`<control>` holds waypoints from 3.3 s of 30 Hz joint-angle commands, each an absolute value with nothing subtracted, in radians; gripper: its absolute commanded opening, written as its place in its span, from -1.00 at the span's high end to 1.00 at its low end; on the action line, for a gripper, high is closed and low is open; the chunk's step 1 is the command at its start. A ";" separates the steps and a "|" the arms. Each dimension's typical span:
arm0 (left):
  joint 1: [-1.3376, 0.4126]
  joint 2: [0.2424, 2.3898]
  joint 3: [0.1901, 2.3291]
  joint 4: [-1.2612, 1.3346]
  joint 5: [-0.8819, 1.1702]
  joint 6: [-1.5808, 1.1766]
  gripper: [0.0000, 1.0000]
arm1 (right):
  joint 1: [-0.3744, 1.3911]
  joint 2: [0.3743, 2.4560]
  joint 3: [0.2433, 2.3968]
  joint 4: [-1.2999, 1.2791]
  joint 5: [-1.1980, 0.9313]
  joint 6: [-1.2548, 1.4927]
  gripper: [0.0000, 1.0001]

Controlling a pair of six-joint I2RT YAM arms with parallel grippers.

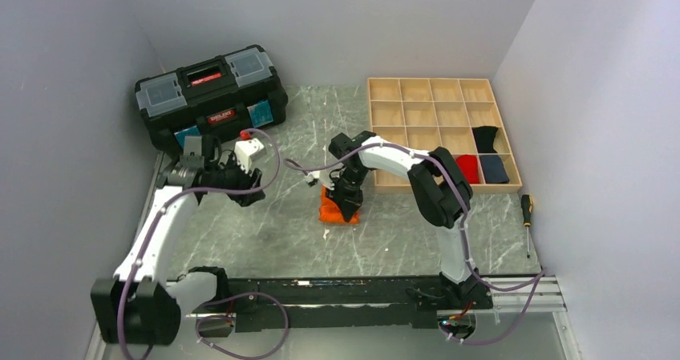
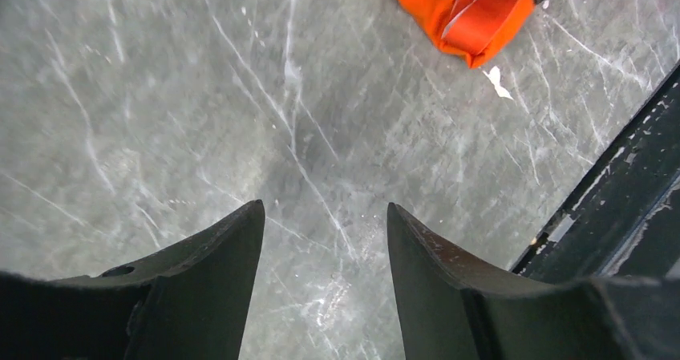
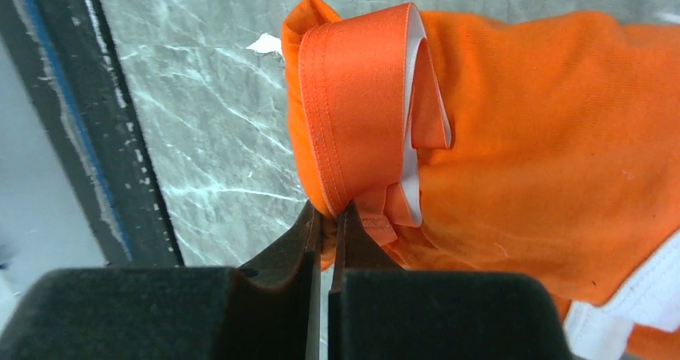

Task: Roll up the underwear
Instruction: Roll the underwear to the center of the board.

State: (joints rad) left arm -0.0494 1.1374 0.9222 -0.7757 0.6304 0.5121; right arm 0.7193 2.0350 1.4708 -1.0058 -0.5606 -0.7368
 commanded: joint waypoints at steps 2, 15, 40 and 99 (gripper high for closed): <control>-0.125 0.936 0.876 -0.725 0.639 0.619 -0.31 | 0.694 2.163 1.606 -1.165 -0.712 -0.857 1.00; -0.680 1.042 0.821 -0.548 0.389 0.671 -0.38 | 0.651 2.396 1.829 -1.490 -0.875 -1.032 1.00; -0.926 1.549 0.909 -0.296 0.203 0.739 -0.45 | 0.640 2.453 1.815 -1.499 -0.861 -1.032 1.00; -0.763 1.799 1.175 -0.633 0.562 0.684 1.00 | 0.273 1.655 1.385 -0.884 -0.716 -0.559 -0.14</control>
State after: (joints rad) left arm -0.8112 1.7359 1.0748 -0.5262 0.4568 0.6689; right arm 0.3168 1.7992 1.4887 -1.1091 -0.7238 -0.6918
